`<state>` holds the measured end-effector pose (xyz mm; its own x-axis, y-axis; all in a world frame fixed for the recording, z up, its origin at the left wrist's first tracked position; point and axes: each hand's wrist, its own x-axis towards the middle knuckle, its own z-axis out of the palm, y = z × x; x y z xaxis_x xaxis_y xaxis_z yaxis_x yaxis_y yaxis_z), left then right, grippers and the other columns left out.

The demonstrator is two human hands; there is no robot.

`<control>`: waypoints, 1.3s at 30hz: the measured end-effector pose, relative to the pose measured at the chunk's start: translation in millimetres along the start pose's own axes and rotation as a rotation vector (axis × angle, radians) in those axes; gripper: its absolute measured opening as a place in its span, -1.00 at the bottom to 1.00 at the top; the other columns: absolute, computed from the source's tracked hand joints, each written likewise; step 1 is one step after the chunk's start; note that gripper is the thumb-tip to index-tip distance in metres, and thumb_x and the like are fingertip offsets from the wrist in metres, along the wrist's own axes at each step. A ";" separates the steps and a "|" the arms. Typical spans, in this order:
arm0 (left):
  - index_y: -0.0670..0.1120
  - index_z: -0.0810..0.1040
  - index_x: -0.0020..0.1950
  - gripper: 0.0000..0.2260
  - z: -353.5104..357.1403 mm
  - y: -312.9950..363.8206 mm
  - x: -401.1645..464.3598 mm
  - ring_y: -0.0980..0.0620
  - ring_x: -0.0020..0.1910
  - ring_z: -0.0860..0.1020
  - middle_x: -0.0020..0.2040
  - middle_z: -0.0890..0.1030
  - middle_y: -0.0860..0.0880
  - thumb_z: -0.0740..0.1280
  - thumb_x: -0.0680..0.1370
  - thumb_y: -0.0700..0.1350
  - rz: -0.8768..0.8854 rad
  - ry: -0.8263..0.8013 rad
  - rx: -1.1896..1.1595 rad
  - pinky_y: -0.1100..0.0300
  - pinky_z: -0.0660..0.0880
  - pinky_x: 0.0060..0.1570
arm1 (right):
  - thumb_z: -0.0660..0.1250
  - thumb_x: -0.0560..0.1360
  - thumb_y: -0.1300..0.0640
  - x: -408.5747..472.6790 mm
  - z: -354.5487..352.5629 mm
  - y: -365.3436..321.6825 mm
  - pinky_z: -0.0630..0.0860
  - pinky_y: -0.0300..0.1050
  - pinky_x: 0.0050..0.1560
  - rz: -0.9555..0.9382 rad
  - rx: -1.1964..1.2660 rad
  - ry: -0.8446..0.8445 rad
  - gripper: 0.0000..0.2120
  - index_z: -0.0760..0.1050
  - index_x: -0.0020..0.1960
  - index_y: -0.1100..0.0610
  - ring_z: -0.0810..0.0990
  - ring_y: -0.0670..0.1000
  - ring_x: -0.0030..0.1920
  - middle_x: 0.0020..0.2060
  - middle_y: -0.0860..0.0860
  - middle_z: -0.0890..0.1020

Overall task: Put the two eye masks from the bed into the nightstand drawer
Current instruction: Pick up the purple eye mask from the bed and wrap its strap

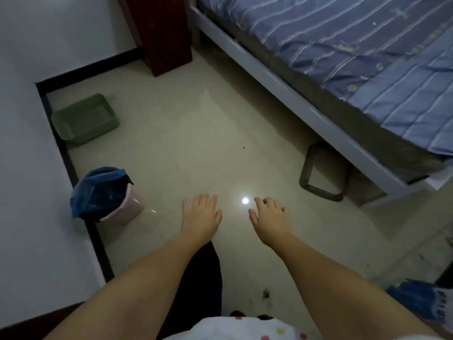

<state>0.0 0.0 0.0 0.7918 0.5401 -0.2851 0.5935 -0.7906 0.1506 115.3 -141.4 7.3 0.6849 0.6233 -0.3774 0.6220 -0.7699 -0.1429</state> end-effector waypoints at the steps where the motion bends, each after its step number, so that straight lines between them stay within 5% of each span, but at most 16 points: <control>1: -0.04 0.29 0.38 -0.61 -5.7 -7.4 19.5 -0.01 0.35 0.35 0.36 0.42 -0.06 0.09 0.58 0.05 0.004 0.000 -0.009 -0.17 0.11 0.39 | -0.01 0.60 -0.08 19.0 -6.1 -3.3 0.32 0.03 0.20 0.000 0.017 0.005 -0.60 0.26 0.36 0.06 0.40 0.12 0.24 0.27 0.09 0.44; 15: -0.05 0.34 0.33 -0.63 -122.9 -51.2 338.9 -0.05 0.30 0.39 0.28 0.48 -0.09 0.10 0.57 0.05 0.110 0.044 0.024 -0.17 0.14 0.37 | 0.03 0.59 -0.07 297.1 -147.8 -6.3 0.33 0.08 0.21 0.159 0.081 0.083 -0.61 0.29 0.34 0.06 0.42 0.15 0.26 0.29 0.12 0.45; 28: -0.04 0.32 0.33 -0.63 -227.1 7.4 658.5 -0.05 0.31 0.39 0.32 0.45 -0.07 0.12 0.56 0.04 0.081 0.073 -0.019 -0.14 0.16 0.36 | 0.04 0.58 -0.10 616.8 -295.0 49.8 0.27 0.09 0.32 0.055 -0.019 0.112 -0.57 0.23 0.38 0.04 0.34 0.13 0.33 0.35 0.09 0.37; 39: -0.02 0.33 0.31 -0.65 -297.1 -55.6 916.8 -0.03 0.28 0.41 0.29 0.47 -0.05 0.10 0.57 0.06 -0.011 0.071 -0.005 -0.17 0.08 0.42 | 0.02 0.58 -0.09 884.6 -380.3 5.6 0.20 0.12 0.37 -0.020 -0.016 0.095 -0.55 0.21 0.42 0.04 0.26 0.11 0.40 0.42 0.09 0.30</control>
<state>735.7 624.9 11.5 0.7937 0.5677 -0.2185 0.6024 -0.7835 0.1523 869.0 457.7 20.6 0.7043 0.6496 -0.2863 0.6417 -0.7551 -0.1346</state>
